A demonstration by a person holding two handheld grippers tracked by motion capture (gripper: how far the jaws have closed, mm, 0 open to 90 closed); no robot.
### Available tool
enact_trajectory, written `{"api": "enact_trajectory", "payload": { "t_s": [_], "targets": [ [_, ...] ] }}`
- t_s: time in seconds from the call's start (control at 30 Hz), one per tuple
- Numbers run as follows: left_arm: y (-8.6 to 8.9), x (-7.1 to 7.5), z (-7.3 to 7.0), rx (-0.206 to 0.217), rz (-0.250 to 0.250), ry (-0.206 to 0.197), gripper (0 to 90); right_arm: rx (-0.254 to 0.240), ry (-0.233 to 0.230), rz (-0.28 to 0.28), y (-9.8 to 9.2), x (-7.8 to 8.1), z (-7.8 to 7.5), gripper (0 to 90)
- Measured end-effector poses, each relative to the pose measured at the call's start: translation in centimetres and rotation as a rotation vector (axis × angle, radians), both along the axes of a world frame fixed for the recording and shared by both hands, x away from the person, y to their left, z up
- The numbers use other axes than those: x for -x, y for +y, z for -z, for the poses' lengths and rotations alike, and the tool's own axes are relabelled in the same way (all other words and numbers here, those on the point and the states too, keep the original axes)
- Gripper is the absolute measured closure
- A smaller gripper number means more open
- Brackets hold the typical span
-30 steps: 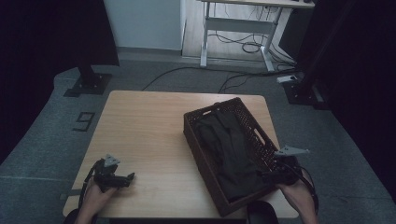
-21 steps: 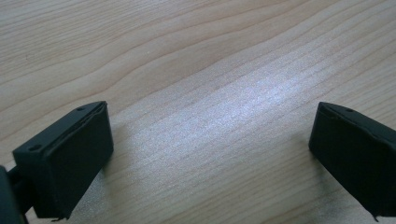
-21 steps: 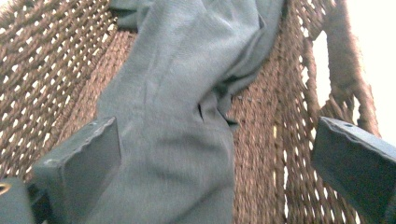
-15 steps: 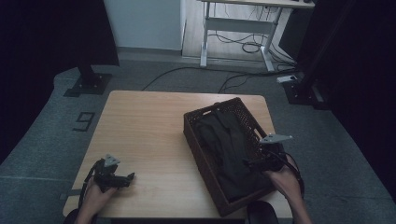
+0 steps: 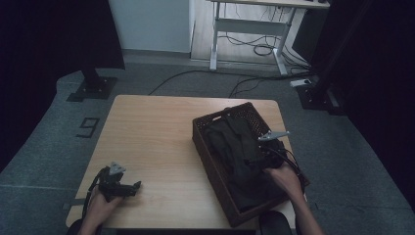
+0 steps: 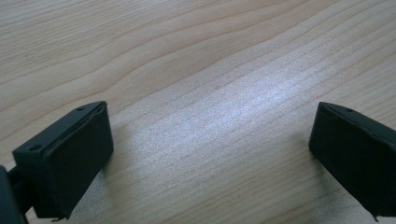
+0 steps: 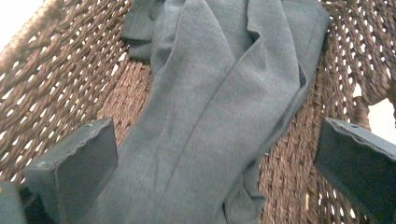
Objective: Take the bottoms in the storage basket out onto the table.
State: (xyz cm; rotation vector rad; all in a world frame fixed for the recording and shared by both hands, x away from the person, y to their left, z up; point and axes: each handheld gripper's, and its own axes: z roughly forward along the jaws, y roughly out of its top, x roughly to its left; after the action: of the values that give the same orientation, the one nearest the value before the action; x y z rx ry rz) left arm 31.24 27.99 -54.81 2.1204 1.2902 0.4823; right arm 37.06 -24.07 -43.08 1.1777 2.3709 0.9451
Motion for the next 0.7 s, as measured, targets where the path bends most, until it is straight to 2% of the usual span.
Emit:
{"api": "enact_trajectory", "payload": {
  "t_s": [0.1, 0.33, 0.47, 0.7],
  "targets": [
    [0.0, 0.0, 0.0, 0.000, 0.000, 0.000, 0.0, 0.003, -0.007, 0.007, 0.5, -0.6, 0.2, 0.0],
    [0.0, 0.0, 0.0, 0.000, -0.001, -0.001, 0.0, 0.005, 0.016, 0.012, 1.3, -1.7, 0.9, 0.0],
    [0.0, 0.0, 0.0, 0.000, -0.001, 0.000, 0.0, 0.010, 0.027, 0.028, 1.9, -2.9, 1.6, 0.0],
    [0.0, 0.0, 0.0, 0.000, -0.001, 0.000, 0.0, -0.013, 0.060, 0.038, 2.4, -4.5, 2.6, 0.0]
  ]
}}
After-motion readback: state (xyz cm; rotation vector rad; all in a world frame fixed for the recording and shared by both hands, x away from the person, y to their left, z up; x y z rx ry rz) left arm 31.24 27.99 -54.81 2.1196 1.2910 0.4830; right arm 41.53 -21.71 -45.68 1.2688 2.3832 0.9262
